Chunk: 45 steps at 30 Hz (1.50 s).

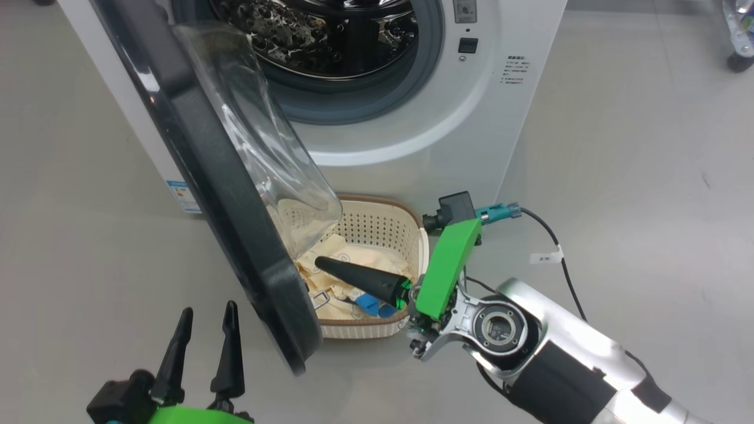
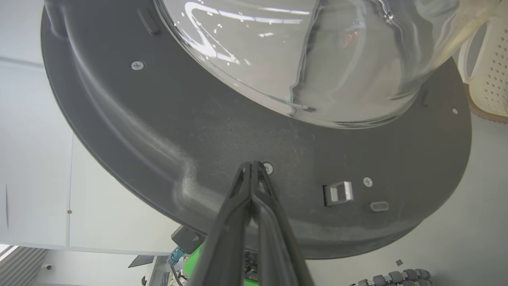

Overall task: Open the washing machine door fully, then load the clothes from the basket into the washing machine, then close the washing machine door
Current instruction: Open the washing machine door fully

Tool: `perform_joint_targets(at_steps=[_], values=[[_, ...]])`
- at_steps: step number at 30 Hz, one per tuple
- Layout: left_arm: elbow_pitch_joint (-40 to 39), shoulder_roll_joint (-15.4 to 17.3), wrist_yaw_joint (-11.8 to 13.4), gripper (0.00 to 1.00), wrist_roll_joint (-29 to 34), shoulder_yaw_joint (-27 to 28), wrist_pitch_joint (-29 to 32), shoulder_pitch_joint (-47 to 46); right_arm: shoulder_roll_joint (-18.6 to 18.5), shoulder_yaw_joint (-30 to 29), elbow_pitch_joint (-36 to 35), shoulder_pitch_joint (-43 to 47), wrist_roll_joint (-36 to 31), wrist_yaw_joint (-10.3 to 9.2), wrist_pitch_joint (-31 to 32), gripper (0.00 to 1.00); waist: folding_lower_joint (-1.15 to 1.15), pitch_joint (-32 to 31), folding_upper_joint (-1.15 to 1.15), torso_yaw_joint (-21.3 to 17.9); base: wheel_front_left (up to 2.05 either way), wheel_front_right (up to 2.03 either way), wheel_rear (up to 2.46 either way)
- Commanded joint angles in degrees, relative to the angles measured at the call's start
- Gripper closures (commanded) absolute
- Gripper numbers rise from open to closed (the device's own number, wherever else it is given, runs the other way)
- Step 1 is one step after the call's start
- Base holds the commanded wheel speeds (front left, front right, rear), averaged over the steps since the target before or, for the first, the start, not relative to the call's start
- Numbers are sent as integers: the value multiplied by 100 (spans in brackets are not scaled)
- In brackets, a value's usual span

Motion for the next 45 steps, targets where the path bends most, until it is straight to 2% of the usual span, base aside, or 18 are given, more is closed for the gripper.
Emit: perform_joint_targets(at_steps=[1, 2, 5, 7, 9, 10, 14, 18, 22, 27, 34, 35, 45], values=[[-165, 17, 2, 0, 13, 210, -56, -116, 120, -132, -190, -57, -88, 22, -110, 100, 0, -34, 0, -45, 0, 0, 0], [-164, 23, 2, 0, 15, 232, -56, -110, 120, -160, -187, -41, -185, 22, -128, 100, 0, -52, 0, -71, 0, 0, 0], [-155, 42, 2, 0, 33, 298, -56, -83, 107, -254, -198, 28, -505, 22, -248, 80, 0, -97, 0, -145, 0, 0, 0], [-148, 55, 2, 0, 47, 315, -56, -60, 11, -254, -243, 57, -787, 22, -412, 52, 0, -129, 0, -187, 0, 0, 0], [-142, 61, 2, 0, 55, 323, -56, -47, -126, -219, -306, 82, -1064, 22, -662, 20, 0, -148, 0, -214, 0, 0, 0], [-142, 63, 2, 0, 57, 329, -56, -42, -223, -162, -326, 69, -1268, 22, -846, 0, 0, -160, 0, -226, 0, 0, 0], [-135, 63, 2, 0, 62, 335, -56, -21, -651, 140, -237, 39, -2001, 22, -1868, 0, 0, -207, 0, -249, 0, 0, 0], [-126, 77, 2, 0, 67, 355, -56, 5, -1070, 516, 165, -33, -2654, 22, -2978, 0, 0, -256, 0, -295, 0, 0, 0], [-138, 82, 2, 0, 69, 427, -56, 73, -1284, 548, 635, -60, -3193, 22, -3282, 0, 0, -307, 0, -374, 0, 0, 0], [-152, 84, 2, 0, 82, 461, -56, 119, -1302, -564, 735, 224, -4402, 22, -3296, 0, 0, -343, 0, -455, 0, 0, 0], [-159, 98, 2, 0, 97, 466, -56, 128, -1186, -2060, 482, 1021, -5978, 22, -3298, 0, 0, -377, 0, -488, 0, 0, 0], [-159, 98, 2, 0, 97, 466, -56, 128, -1186, -2060, 482, 1021, -5978, 22, -3298, 0, 0, -377, 0, -488, 0, 0, 0], [-157, 107, 2, 0, 87, 487, -56, 146, -796, -3601, -251, 2053, -7659, 22, -3298, 0, 0, -398, 0, -505, 0, 0, 0]])
